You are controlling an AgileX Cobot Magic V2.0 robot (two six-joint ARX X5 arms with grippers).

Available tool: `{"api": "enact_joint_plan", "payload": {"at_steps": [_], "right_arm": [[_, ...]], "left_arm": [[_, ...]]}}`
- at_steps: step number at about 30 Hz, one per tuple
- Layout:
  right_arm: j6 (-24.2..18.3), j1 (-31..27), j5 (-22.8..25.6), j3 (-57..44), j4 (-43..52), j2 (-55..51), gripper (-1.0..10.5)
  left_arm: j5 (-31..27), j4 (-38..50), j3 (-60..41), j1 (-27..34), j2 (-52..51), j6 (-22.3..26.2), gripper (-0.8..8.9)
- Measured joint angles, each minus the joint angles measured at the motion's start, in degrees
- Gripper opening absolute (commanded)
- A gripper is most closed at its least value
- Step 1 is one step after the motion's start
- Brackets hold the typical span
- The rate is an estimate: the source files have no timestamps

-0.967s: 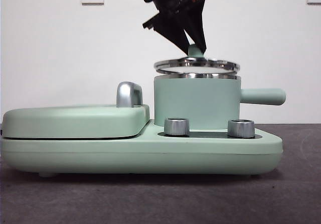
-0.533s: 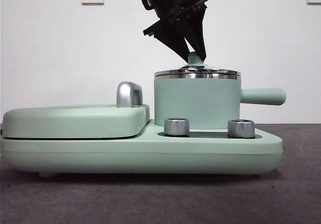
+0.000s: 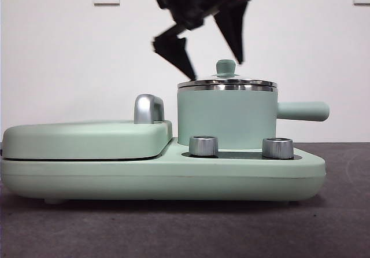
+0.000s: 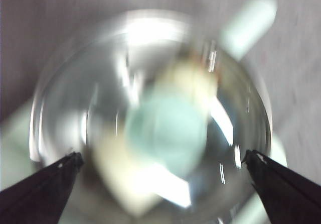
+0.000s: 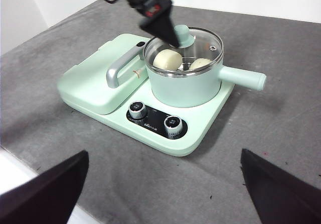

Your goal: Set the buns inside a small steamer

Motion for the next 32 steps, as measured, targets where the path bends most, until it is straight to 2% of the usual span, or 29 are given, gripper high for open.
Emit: {"api": "enact_joint_plan", "payload": {"at_steps": [3, 5, 10, 15, 20, 25, 26, 27, 28, 29, 30, 31, 32], "right_arm": [[0.0, 0.0, -0.2, 0.0, 0.0, 0.0, 4.8], [0.0, 0.0, -0.5, 0.0, 0.0, 0.0, 4.8], [0.0, 0.0, -3.7, -0.2, 0.1, 0.0, 4.8], [0.0, 0.0, -7.6, -2.5, 0.4, 0.0, 4.8], [0.0, 0.0, -8.1, -2.9, 0.8, 0.0, 4.8], [0.0, 0.0, -8.1, -3.0, 3.1, 0.0, 4.8], [0.0, 0.0, -8.1, -3.0, 3.7, 0.0, 4.8], [0.0, 0.0, -8.1, -3.0, 4.4, 0.0, 4.8], [0.0, 0.0, -8.1, -3.0, 4.8, 0.0, 4.2], [0.0, 0.0, -8.1, -3.0, 4.8, 0.0, 2.6], [0.2, 0.0, -8.1, -3.0, 4.7, 0.0, 0.3], [0.2, 0.0, -8.1, -3.0, 4.7, 0.0, 0.4], [0.0, 0.0, -8.1, -3.0, 4.8, 0.0, 0.1]], "left_arm": [[0.0, -9.4, 0.0, 0.8, -5.7, -1.3, 6.25], [0.0, -9.7, -2.2, 1.0, -12.7, -1.9, 6.25], [0.0, -8.7, -18.4, 1.0, -31.0, -2.3, 6.25], [0.1, -4.2, -37.0, 1.0, -46.1, -2.4, 6.25], [0.1, 2.6, -53.4, 1.0, -61.6, -4.3, 6.25], [0.0, 13.6, -67.1, 1.0, -77.1, -7.8, 6.02], [0.0, 16.0, -69.7, 1.0, -79.9, -8.8, 5.75], [0.0, 17.9, -72.1, 1.0, -82.6, -10.0, 4.97], [0.0, 19.3, -73.9, 1.0, -84.7, -10.9, 3.83], [-0.1, 19.9, -75.3, 1.0, -86.6, -11.8, 1.94], [-0.5, 20.0, -76.6, 1.0, -88.6, -12.9, -0.33], [-0.6, 19.9, -77.3, 1.0, -89.8, -13.5, 0.37], [-0.9, 19.8, -77.6, 1.0, -90.5, -13.9, 0.03]]}}
